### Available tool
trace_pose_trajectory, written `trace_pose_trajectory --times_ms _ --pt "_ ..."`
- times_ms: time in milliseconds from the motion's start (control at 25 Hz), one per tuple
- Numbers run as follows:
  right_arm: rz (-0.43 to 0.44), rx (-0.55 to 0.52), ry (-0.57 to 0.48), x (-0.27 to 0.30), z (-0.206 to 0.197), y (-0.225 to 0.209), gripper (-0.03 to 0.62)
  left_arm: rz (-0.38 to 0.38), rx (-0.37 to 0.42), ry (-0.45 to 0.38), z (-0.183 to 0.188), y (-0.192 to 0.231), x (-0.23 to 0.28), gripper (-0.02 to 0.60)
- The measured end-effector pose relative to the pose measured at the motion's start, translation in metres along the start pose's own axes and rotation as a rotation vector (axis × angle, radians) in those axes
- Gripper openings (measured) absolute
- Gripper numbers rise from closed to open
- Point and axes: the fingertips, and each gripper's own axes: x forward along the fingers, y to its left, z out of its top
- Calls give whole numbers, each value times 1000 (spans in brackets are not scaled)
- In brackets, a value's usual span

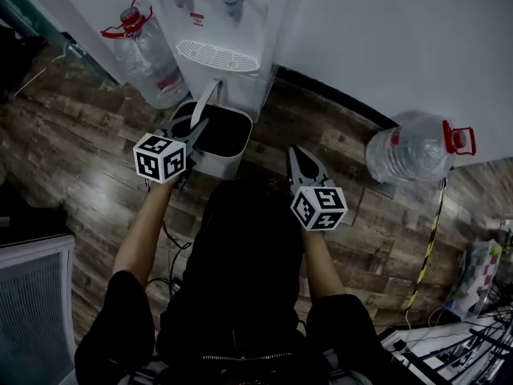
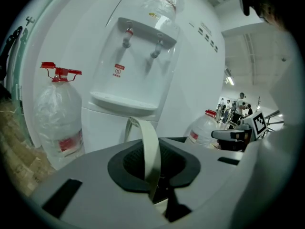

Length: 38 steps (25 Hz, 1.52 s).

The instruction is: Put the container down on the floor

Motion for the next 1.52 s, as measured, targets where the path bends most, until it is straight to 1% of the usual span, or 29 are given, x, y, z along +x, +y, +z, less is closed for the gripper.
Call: trace_pose_trajectory --times_ms 160,320,400,480,640,720,800,880,960,1040,1160,1320,1400,1520 --pt "-14 10 -2 -6 -3 -8 9 7 -12 26 -7 5 11 51" --pt "-25 6 -5 -8 -5 -14 9 1 8 34 -8 9 24 51" --pt "-31 5 -2 -9 -8 -16 11 -4 28 25 -9 9 29 51" --pt "-35 5 4 -9 -11 -17 9 -11 50 -4 -12 7 34 51" --pt "-36 0 20 -9 -16 -18 9 -12 104 -47 -36 9 46 51" --pt "-36 -3 26 -8 -18 -17 9 -17 115 -39 -53 12 53 51" --pt "-35 -6 29 -8 -19 -16 9 -24 103 -22 -70 14 57 51" --pt "-34 -8 31 -9 -20 -15 11 -30 81 -20 -82 14 55 51" --pt "-34 -10 33 -10 -21 -17 9 -32 64 -33 -86 14 51 51" --pt "-37 -10 36 -10 -23 -19 9 -27 57 -27 -91 13 45 51" --pt "-38 -5 44 -12 -29 -20 9 -7 73 15 -108 7 31 51" --pt "-32 -8 56 -11 -34 -19 9 16 114 70 -139 1 14 44" --pt "-29 -7 62 -10 -37 -20 9 32 99 66 -147 2 9 41" --pt "-26 -4 68 -7 -40 -20 9 68 81 48 -148 13 9 38"
